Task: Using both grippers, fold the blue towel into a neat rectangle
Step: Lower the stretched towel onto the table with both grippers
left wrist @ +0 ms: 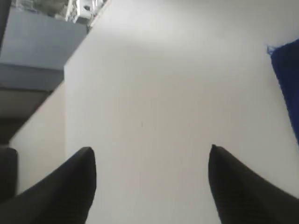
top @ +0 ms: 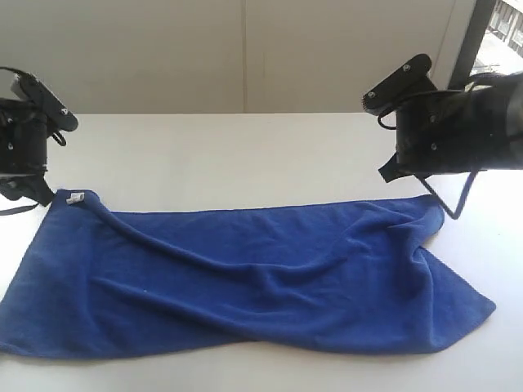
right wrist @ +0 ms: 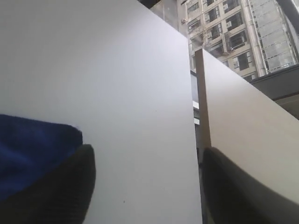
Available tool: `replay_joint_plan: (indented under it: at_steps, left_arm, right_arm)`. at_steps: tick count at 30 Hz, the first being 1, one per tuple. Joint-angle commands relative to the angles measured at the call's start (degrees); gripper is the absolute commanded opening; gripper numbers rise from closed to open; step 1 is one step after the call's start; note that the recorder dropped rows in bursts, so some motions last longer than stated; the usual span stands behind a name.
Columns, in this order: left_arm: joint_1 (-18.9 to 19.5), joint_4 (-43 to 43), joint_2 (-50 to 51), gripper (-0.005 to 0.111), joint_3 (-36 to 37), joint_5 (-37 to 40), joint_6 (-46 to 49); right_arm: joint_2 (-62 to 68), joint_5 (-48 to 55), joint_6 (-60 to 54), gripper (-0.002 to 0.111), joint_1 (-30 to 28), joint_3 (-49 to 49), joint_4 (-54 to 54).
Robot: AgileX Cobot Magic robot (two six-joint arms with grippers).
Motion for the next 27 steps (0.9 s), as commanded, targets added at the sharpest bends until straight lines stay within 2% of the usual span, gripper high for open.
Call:
replay_joint_plan:
  at_steps: [1,3,5,6,7,9,10,14,20,23,27]
  left_arm:
    - [0.0,-21.3,-3.7,0.049,-1.5,2.3,8.0]
    - [0.0,-33.7,-4.9,0.032,-1.5,2.3,17.4]
    - [0.0,-48.4,-5.6,0.012,-1.5,2.4,29.2]
    - [0.0,-54.8,-5.8,0.002,-1.3,2.8,36.5]
    - [0.0,-60.1,-5.9,0.000,-1.3,3.3,40.6]
    - [0.0,-65.1,-5.9,0.000,-0.5,4.9,45.3]
    - [0.0,-65.5,-6.1,0.000,0.6,5.1,45.3]
    - [0.0,-65.4,-8.7,0.000,7.6,2.2,43.6]
    - [0.0,-65.4,-13.7,0.000,19.9,-12.4,39.2]
    - [0.1,-64.6,-13.8,0.000,23.8,-17.2,37.7]
    - [0.1,-58.7,-13.8,0.000,27.7,-22.9,30.2]
  right_arm:
    - [-5.5,1.9,-19.4,0.062,-0.2,-0.4,16.3]
    - [-7.5,2.7,-28.7,0.060,-0.2,-0.4,25.0]
    - [-9.4,4.7,-37.1,0.048,-0.2,-0.4,34.9]
    - [-10.4,5.7,-40.0,0.038,-0.2,-0.1,38.9]
    - [-11.2,6.1,-42.5,0.026,-0.2,0.4,41.9]
    - [-12.6,6.3,-44.1,0.005,-0.2,2.5,43.8]
    - [-13.1,6.7,-44.1,0.000,-0.4,3.8,43.8]
    - [-13.6,6.6,-44.1,0.000,-2.1,9.5,43.9]
    - [-12.4,-6.0,-44.1,0.000,-5.4,15.4,45.2]
    - [-10.5,-7.4,-44.1,0.000,-6.4,15.7,46.9]
    - [-7.4,-8.1,-44.1,0.000,-6.3,16.1,46.9]
